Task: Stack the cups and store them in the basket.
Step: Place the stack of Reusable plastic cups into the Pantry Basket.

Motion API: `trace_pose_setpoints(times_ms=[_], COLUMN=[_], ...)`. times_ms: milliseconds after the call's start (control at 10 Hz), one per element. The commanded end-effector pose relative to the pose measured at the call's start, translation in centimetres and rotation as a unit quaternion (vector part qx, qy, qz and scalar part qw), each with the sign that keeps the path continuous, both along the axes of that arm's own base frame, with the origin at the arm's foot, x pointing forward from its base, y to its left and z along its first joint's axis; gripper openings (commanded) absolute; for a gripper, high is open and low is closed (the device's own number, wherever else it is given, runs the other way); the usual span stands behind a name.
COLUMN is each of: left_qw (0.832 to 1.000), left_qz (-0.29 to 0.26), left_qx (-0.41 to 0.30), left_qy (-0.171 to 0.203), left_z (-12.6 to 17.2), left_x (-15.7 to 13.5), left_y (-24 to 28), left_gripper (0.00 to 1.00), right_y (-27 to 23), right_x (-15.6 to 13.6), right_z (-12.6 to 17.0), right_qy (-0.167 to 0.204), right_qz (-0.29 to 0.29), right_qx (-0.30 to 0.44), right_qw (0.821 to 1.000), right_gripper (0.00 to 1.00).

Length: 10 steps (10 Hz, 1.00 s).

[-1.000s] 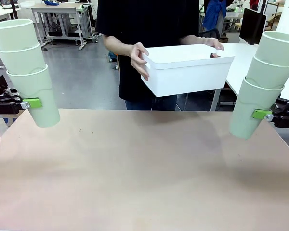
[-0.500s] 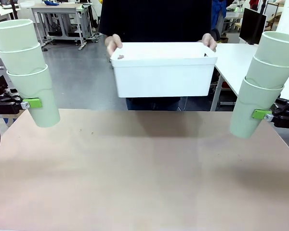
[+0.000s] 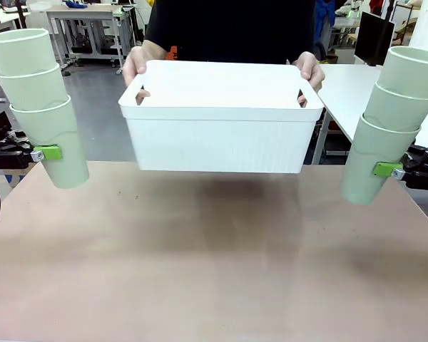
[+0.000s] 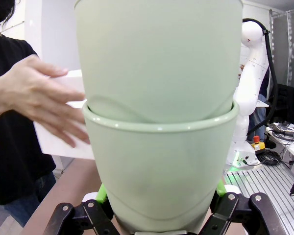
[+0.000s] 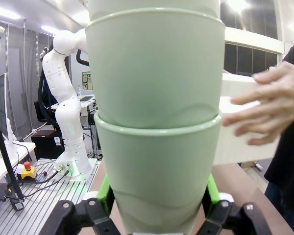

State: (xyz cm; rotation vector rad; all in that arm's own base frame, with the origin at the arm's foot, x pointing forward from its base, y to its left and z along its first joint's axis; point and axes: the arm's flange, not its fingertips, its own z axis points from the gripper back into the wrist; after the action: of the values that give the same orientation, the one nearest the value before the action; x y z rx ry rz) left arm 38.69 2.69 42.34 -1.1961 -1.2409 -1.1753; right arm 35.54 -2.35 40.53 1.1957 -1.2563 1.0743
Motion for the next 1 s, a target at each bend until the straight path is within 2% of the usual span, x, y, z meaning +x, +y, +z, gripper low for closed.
trace_pose_setpoints(times_ms=[0,900], left_qw=[1.0,1.0], left_qz=[-0.001,-0.001], left_qx=[-0.005,-0.005], left_qy=[-0.005,-0.005], left_z=[0.27,0.27], left_x=[-0.06,-0.06], left_y=[-0.09,-0.09], left_gripper=[0.87,0.87], right_y=[-0.06,-0.06], right_x=[-0.07,-0.07], right_z=[0.3,0.3], right_qy=[-0.005,-0.005], right_qz=[0.0,0.0], right_qx=[0.002,0.002], right_qw=[1.0,1.0], right_gripper=[0.86,0.86])
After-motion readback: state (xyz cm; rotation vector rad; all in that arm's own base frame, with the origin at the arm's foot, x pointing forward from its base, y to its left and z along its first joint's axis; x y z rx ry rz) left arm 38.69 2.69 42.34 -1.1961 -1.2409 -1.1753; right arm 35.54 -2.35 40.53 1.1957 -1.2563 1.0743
